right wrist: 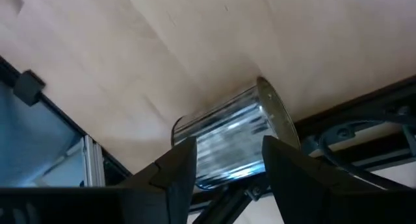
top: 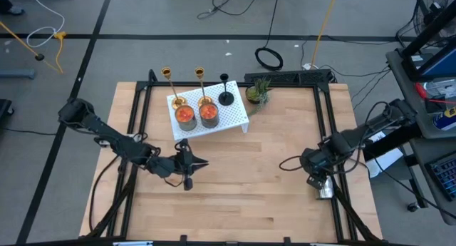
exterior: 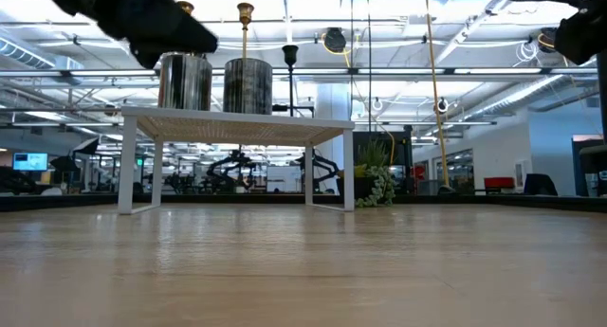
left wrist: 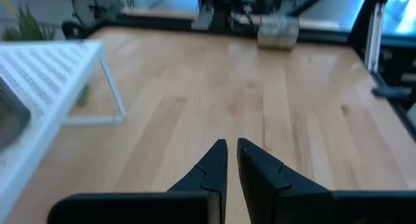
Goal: Pick & Place candle stick holders
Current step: Put the brown scented candle on the shelf
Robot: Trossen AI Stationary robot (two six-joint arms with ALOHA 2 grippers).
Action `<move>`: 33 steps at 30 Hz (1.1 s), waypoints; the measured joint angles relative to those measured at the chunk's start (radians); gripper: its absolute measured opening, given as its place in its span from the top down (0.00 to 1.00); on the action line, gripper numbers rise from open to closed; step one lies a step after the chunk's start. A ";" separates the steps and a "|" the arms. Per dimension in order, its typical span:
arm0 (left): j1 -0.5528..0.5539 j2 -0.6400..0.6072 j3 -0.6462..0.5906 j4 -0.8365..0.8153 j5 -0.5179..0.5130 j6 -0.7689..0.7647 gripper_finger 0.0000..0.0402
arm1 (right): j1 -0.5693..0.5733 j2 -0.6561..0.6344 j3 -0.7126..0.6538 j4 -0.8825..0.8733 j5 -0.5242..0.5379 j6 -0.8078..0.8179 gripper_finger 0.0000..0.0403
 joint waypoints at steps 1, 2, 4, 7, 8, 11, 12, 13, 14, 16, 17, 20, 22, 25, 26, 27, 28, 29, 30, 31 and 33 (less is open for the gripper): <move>0.007 0.000 0.000 0.024 0.000 0.014 0.90 | 0.004 0.000 0.000 0.000 0.007 0.006 0.58; 0.015 0.000 0.000 0.047 0.000 0.030 0.90 | 0.010 0.000 0.000 0.000 0.016 0.012 0.58; 0.031 0.000 0.000 0.077 0.010 0.050 0.90 | 0.018 0.000 -0.001 0.001 0.018 0.021 0.58; 0.055 0.001 0.000 0.074 0.065 0.068 0.90 | 0.045 0.000 -0.024 0.021 0.012 0.022 0.58; 0.062 0.001 0.000 0.070 0.081 0.068 0.90 | 0.060 0.000 -0.036 0.032 0.000 0.026 0.58; 0.071 0.001 0.000 0.065 0.103 0.061 0.90 | 0.105 0.001 -0.080 0.047 -0.108 0.096 0.58; 0.072 0.001 0.000 0.064 0.106 0.061 0.90 | 0.120 0.001 -0.094 0.046 -0.141 0.145 0.58; 0.072 0.001 0.000 0.063 0.106 0.061 0.90 | 0.134 0.000 -0.107 0.046 -0.166 0.206 0.58; 0.072 0.001 0.000 0.064 0.106 0.061 0.90 | 0.146 0.000 -0.121 0.045 -0.178 0.264 0.58; 0.072 0.001 0.000 0.065 0.106 0.061 0.90 | 0.163 -0.001 -0.146 0.056 -0.191 0.354 0.58; 0.072 0.001 0.000 0.065 0.106 0.064 0.90 | 0.168 -0.001 -0.158 0.069 -0.193 0.378 0.58; 0.073 0.001 0.000 0.068 0.106 0.068 0.90 | 0.170 -0.003 -0.194 0.128 -0.210 0.417 0.58; 0.075 0.001 0.000 0.068 0.106 0.069 0.90 | 0.170 -0.003 -0.212 0.175 -0.224 0.419 0.58; 0.083 0.001 0.000 0.068 0.107 0.070 0.90 | 0.169 -0.004 -0.226 0.225 -0.217 0.415 0.58; 0.086 0.001 0.000 0.068 0.106 0.071 0.90 | 0.169 -0.003 -0.226 0.225 -0.215 0.417 0.58; 0.091 0.001 0.000 0.068 0.107 0.072 0.90 | 0.169 -0.003 -0.226 0.225 -0.213 0.421 0.58; 0.096 0.001 0.000 0.068 0.107 0.077 0.90 | 0.169 -0.003 -0.227 0.224 -0.211 0.425 0.58; 0.101 0.001 0.000 0.068 0.108 0.081 0.90 | 0.169 -0.003 -0.227 0.222 -0.208 0.428 0.58; 0.106 0.001 0.000 0.068 0.108 0.088 0.90 | 0.169 -0.003 -0.227 0.223 -0.199 0.430 0.58; 0.110 0.001 0.000 0.068 0.108 0.093 0.90 | 0.169 -0.003 -0.227 0.227 -0.187 0.431 0.58; 0.119 0.001 0.000 0.068 0.109 0.100 0.90 | 0.163 -0.003 -0.227 0.232 -0.156 0.434 0.57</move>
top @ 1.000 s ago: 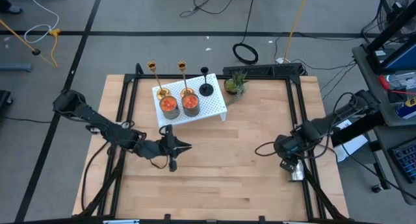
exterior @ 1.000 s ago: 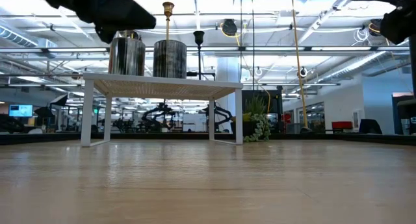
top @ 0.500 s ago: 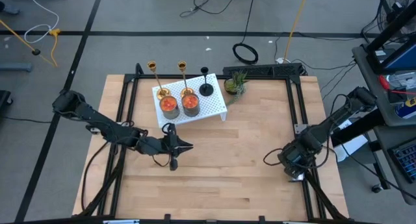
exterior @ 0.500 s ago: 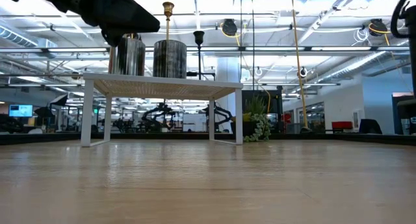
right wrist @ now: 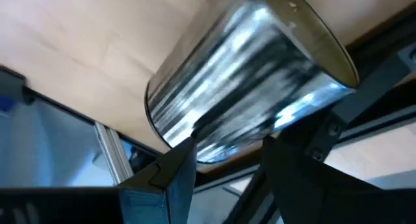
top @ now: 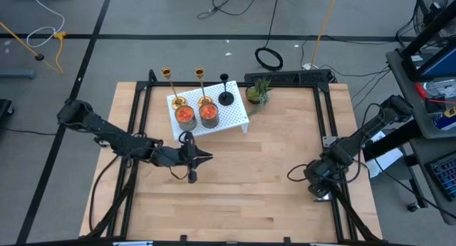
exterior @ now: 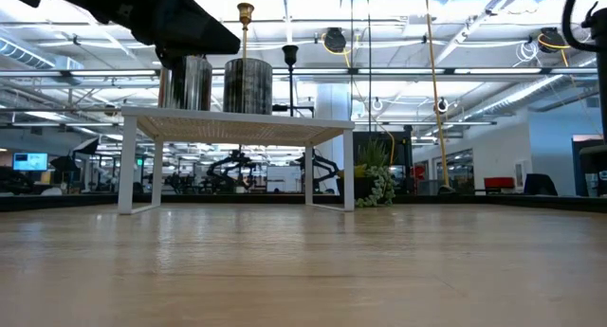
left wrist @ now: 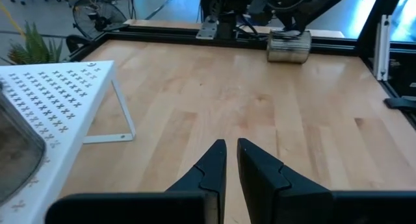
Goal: Pick & Place candle stick holders
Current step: Put the brown scented candle on the shelf
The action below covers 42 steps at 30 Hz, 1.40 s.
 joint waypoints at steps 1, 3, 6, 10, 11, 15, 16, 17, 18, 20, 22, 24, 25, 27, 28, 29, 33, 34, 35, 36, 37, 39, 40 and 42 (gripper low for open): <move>0.004 0.000 0.000 0.000 0.000 0.004 0.90 | -0.005 0.000 0.000 0.000 0.011 0.000 0.57; 0.013 0.000 0.000 0.000 0.000 0.010 0.90 | -0.013 0.000 0.000 0.005 0.033 -0.004 0.57; 0.026 0.000 0.000 0.002 -0.002 0.030 0.90 | -0.026 0.000 0.000 0.019 0.070 -0.021 0.57; 0.043 0.000 0.000 0.019 -0.006 0.045 0.90 | -0.042 0.000 -0.001 0.045 0.124 -0.025 0.57; 0.045 0.000 0.000 0.021 -0.005 0.045 0.90 | -0.046 0.000 -0.001 0.054 0.128 -0.027 0.57; 0.047 0.000 0.000 0.023 -0.002 0.051 0.90 | -0.053 0.000 -0.001 0.064 0.148 -0.048 0.57; 0.047 0.000 0.000 0.024 -0.002 0.051 0.90 | -0.053 0.000 -0.002 0.064 0.155 -0.051 0.57; 0.047 0.000 0.000 0.024 -0.002 0.051 0.90 | -0.053 0.001 -0.002 0.066 0.164 -0.053 0.57; 0.047 0.000 0.000 0.024 -0.002 0.050 0.90 | -0.054 0.001 -0.002 0.066 0.174 -0.053 0.57; 0.047 0.000 0.000 0.024 -0.002 0.050 0.90 | -0.054 0.001 -0.002 0.066 0.183 -0.053 0.57; 0.047 0.000 0.000 0.024 -0.002 0.050 0.90 | -0.054 0.001 -0.002 0.070 0.185 -0.052 0.57; 0.047 0.000 0.000 0.024 -0.001 0.050 0.90 | -0.054 0.001 -0.002 0.077 0.192 -0.044 0.57; 0.047 0.000 0.000 0.024 -0.001 0.050 0.90 | -0.054 0.001 -0.002 0.081 0.200 -0.035 0.57; 0.047 0.000 0.000 0.024 -0.001 0.050 0.90 | -0.054 0.001 -0.002 0.091 0.207 -0.027 0.57; 0.047 0.000 0.000 0.024 -0.001 0.050 0.90 | -0.054 0.001 -0.002 0.096 0.207 -0.027 0.57; 0.047 0.000 0.000 0.023 -0.001 0.050 0.90 | -0.054 0.001 -0.002 0.102 0.208 -0.030 0.57; 0.047 0.000 0.000 0.024 -0.001 0.050 0.90 | -0.054 0.001 -0.002 0.121 0.208 -0.070 0.57; 0.047 0.000 0.000 0.024 -0.001 0.050 0.90 | -0.054 0.002 -0.002 0.121 0.208 -0.073 0.57; 0.047 0.000 0.000 0.023 -0.001 0.050 0.90 | -0.054 0.002 -0.002 0.121 0.208 -0.073 0.57; 0.047 0.000 0.000 0.023 -0.001 0.050 0.90 | -0.054 0.002 -0.002 0.121 0.208 -0.072 0.57; 0.047 0.000 0.000 0.023 -0.001 0.050 0.90 | -0.054 0.002 -0.003 0.121 0.208 -0.072 0.57; 0.047 0.000 0.000 0.023 -0.001 0.050 0.90 | -0.054 0.002 -0.003 0.121 0.209 -0.072 0.57; 0.047 0.000 0.000 0.023 0.000 0.050 0.90 | -0.054 0.002 -0.003 0.121 0.208 -0.070 0.57; 0.047 0.000 0.000 0.023 0.000 0.050 0.90 | -0.054 0.002 -0.003 0.122 0.207 -0.070 0.57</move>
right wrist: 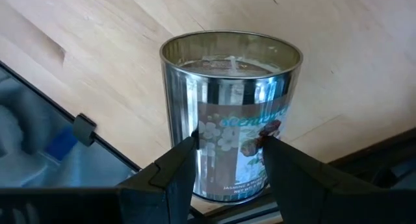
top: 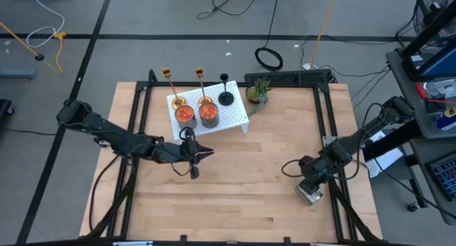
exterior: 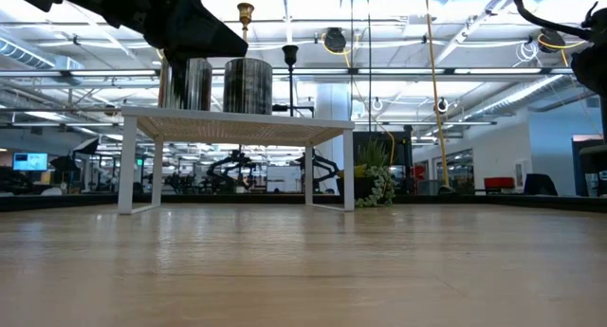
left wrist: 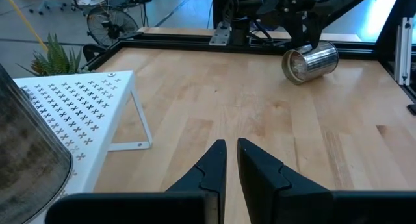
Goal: Pick & Place candle stick holders
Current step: Put the brown scented candle on the shelf
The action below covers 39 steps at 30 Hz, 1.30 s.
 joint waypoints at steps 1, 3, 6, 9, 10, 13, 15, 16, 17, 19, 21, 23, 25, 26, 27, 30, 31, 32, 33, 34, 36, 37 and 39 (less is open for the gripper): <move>0.000 0.000 0.000 0.000 0.000 0.000 0.90 | 0.000 0.000 0.000 0.001 -0.001 0.000 0.57; 0.000 0.000 0.000 0.000 0.000 0.000 0.90 | 0.000 0.000 0.000 0.013 -0.003 -0.001 0.57; 0.000 0.000 0.000 0.000 0.000 -0.001 0.90 | 0.000 0.000 0.000 0.029 -0.004 -0.002 0.57; 0.000 0.000 0.000 0.000 0.000 -0.001 0.90 | 0.001 0.000 0.000 0.007 -0.006 0.013 0.57; 0.000 0.000 0.000 0.000 0.000 -0.001 0.90 | 0.001 0.000 0.000 0.002 -0.006 0.017 0.56; 0.000 0.000 0.000 0.000 0.000 -0.001 0.90 | 0.001 0.000 0.000 0.029 -0.006 0.022 0.54; 0.000 0.000 0.000 0.000 0.000 -0.001 0.90 | 0.001 0.000 0.000 0.043 -0.007 0.025 0.52; 0.000 0.000 0.000 0.000 0.000 -0.001 0.90 | 0.001 0.000 0.000 0.044 -0.007 0.031 0.51; 0.000 0.000 0.000 0.000 0.000 -0.001 0.90 | 0.001 0.000 0.000 0.044 -0.007 0.042 0.49; 0.000 0.000 0.000 0.000 0.000 -0.001 0.90 | 0.001 0.000 0.000 0.056 -0.008 0.051 0.46; 0.000 0.000 0.000 0.000 0.000 -0.001 0.90 | 0.002 0.000 -0.001 0.078 -0.008 0.051 0.43; 0.000 0.000 0.000 0.000 0.000 -0.001 0.90 | 0.006 0.000 -0.002 0.090 -0.007 0.050 0.40; 0.000 0.000 0.000 0.000 0.000 -0.001 0.90 | 0.006 0.001 -0.002 0.095 -0.007 0.046 0.37; 0.000 0.000 0.000 0.000 0.000 -0.001 0.90 | 0.006 0.001 -0.002 0.095 -0.007 0.046 0.36; 0.000 0.000 0.000 0.000 0.000 -0.001 0.90 | 0.006 0.001 -0.002 0.095 -0.007 0.049 0.34; 0.000 0.000 0.000 0.000 0.000 -0.001 0.90 | 0.006 0.001 -0.002 0.100 -0.006 0.050 0.30; 0.000 0.000 0.000 0.000 0.000 -0.001 0.90 | 0.006 0.001 -0.002 0.108 -0.005 0.050 0.29; 0.000 0.000 0.000 0.000 0.000 -0.001 0.90 | 0.006 0.002 -0.003 0.121 -0.004 0.050 0.28; 0.000 0.000 0.000 0.000 0.000 -0.001 0.90 | 0.006 0.002 -0.004 0.136 -0.004 0.050 0.26; 0.000 0.000 0.000 0.000 0.000 -0.001 0.90 | 0.006 0.002 -0.004 0.152 -0.004 0.048 0.25; 0.000 0.000 0.000 0.000 0.001 -0.001 0.90 | 0.006 0.002 -0.004 0.184 0.009 0.026 0.23; 0.000 0.000 0.000 0.000 0.000 -0.001 0.90 | 0.006 0.002 -0.005 0.200 0.022 0.007 0.22; 0.000 0.000 0.000 0.000 0.000 -0.001 0.90 | 0.006 0.002 -0.005 0.229 0.058 -0.029 0.20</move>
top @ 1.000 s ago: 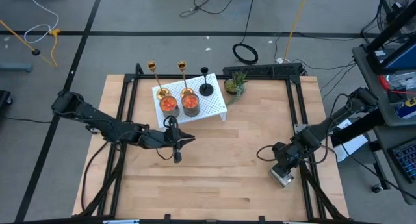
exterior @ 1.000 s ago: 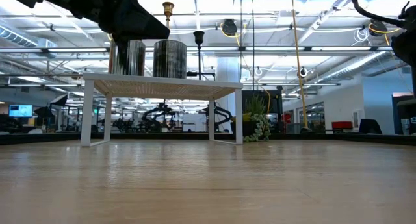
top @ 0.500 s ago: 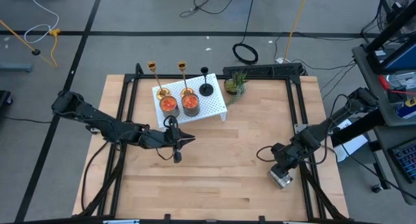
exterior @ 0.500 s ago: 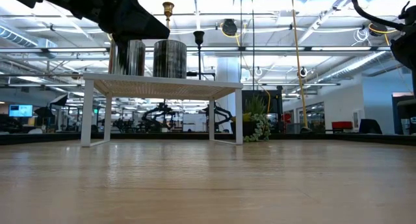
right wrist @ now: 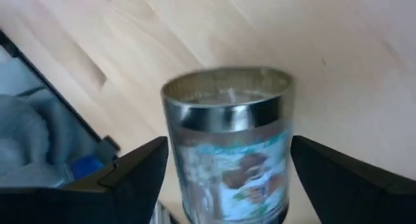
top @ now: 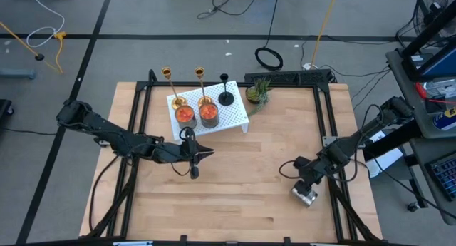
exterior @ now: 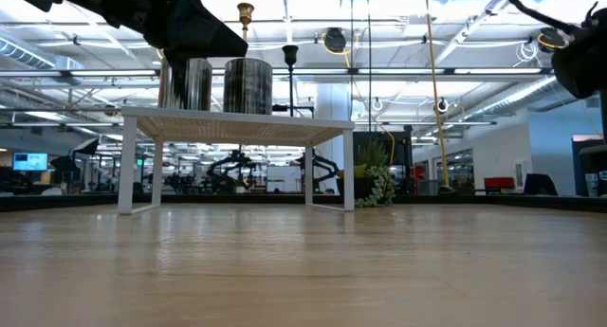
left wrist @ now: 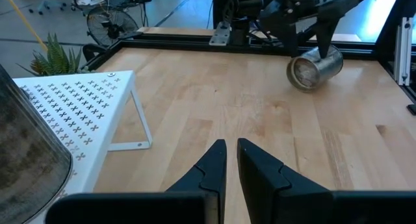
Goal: Pick & Place candle stick holders
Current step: Put the brown scented candle on the shelf
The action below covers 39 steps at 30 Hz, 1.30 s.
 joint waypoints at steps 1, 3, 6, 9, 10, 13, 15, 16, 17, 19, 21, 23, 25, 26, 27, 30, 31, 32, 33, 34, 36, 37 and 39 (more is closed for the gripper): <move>0.000 0.000 0.000 0.000 0.000 0.000 0.90 | 0.000 0.000 0.000 0.006 0.017 -0.014 0.19; 0.000 0.000 0.000 0.000 0.000 0.000 0.90 | 0.000 0.000 0.000 0.016 0.041 -0.036 0.16; 0.000 0.000 0.000 0.000 0.000 0.000 0.90 | 0.007 0.004 0.001 0.028 0.066 -0.062 0.13; 0.000 0.000 0.000 0.000 0.000 0.000 0.90 | 0.018 0.014 0.001 0.027 0.068 -0.097 0.09; 0.000 0.000 0.000 0.000 0.000 0.000 0.90 | 0.023 0.018 0.002 0.030 0.068 -0.110 0.08; 0.000 0.000 0.000 0.000 0.000 0.000 0.90 | 0.037 0.029 0.002 0.047 0.069 -0.132 0.05; 0.000 0.000 0.000 0.000 0.000 0.000 0.90 | 0.047 0.040 0.002 0.076 0.069 -0.126 0.03; 0.000 0.000 0.000 0.000 0.000 0.000 0.90 | 0.053 0.046 0.002 0.091 0.069 -0.121 0.02; 0.000 0.000 0.000 0.000 0.000 0.000 0.90 | 0.061 0.053 0.003 0.103 0.069 -0.119 0.01; 0.000 0.000 0.000 0.000 0.000 0.000 0.90 | 0.077 0.069 0.004 0.111 0.068 -0.122 0.01; 0.000 0.000 0.000 0.000 0.000 0.000 0.90 | 0.092 0.090 0.004 0.110 0.069 -0.129 0.01; 0.000 0.000 0.000 0.000 0.000 0.000 0.90 | 0.104 0.115 0.004 0.116 0.069 -0.131 0.01; 0.000 0.000 0.000 0.000 0.000 0.000 0.90 | 0.110 0.144 0.005 0.122 0.069 -0.133 0.01; 0.000 0.000 0.000 0.000 0.000 0.000 0.90 | 0.111 0.158 0.005 0.126 0.068 -0.134 0.01; 0.000 0.000 0.000 0.000 0.000 0.000 0.90 | 0.111 0.170 0.005 0.130 0.066 -0.134 0.01; 0.000 0.000 0.000 0.000 0.000 0.000 0.90 | 0.111 0.197 0.005 0.162 0.064 -0.135 0.01; 0.000 0.000 0.000 0.000 0.000 0.000 0.90 | 0.111 0.203 0.005 0.165 0.064 -0.135 0.01; 0.000 0.000 0.000 0.000 0.000 0.000 0.90 | 0.111 0.210 0.005 0.166 0.064 -0.135 0.01; 0.000 0.000 0.000 0.000 0.000 0.000 0.90 | 0.111 0.218 0.005 0.166 0.065 -0.137 0.01; 0.000 0.000 0.000 0.000 0.000 0.000 0.90 | 0.111 0.225 0.005 0.166 0.066 -0.140 0.01; 0.000 0.000 0.000 0.000 0.000 0.000 0.90 | 0.111 0.240 0.005 0.164 0.067 -0.142 0.01; 0.000 0.000 0.000 0.000 0.000 0.000 0.90 | 0.111 0.251 0.005 0.164 0.068 -0.141 0.01; 0.000 0.000 0.000 0.000 0.000 0.000 0.90 | 0.111 0.274 0.005 0.167 0.065 -0.147 0.01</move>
